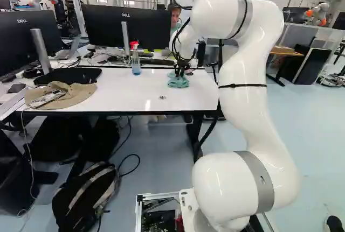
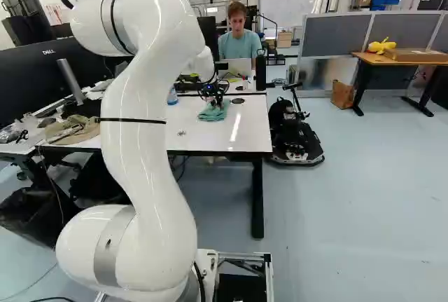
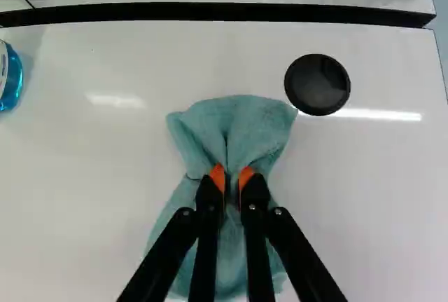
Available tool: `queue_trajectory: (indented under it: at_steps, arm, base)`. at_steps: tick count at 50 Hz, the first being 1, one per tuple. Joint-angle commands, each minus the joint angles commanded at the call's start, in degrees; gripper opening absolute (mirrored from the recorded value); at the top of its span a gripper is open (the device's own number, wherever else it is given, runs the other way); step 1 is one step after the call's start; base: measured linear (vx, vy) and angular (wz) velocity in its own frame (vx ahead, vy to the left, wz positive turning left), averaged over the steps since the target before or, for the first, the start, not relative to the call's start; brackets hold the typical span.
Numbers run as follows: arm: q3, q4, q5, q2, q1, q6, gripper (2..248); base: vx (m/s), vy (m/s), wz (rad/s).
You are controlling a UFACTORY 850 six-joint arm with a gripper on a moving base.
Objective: Clean the table with the green towel
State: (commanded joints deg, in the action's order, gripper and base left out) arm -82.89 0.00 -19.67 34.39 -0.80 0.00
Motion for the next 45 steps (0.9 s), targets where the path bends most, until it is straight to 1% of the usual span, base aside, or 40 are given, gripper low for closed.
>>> queue_trajectory:
  at_steps: [28, 38, 45]
  arm:
    - [8.9, 0.0, 0.0, -6.5, -0.3, 0.0, 42]
    - [12.1, 0.0, 0.0, -8.8, 0.0, 0.0, 42]
    - [13.9, 0.0, 0.0, -10.2, 0.5, 0.0, 42]
  base:
    - [0.000, 0.000, 0.000]
    - [0.000, 0.000, 0.000]
    - [0.000, 0.000, 0.000]
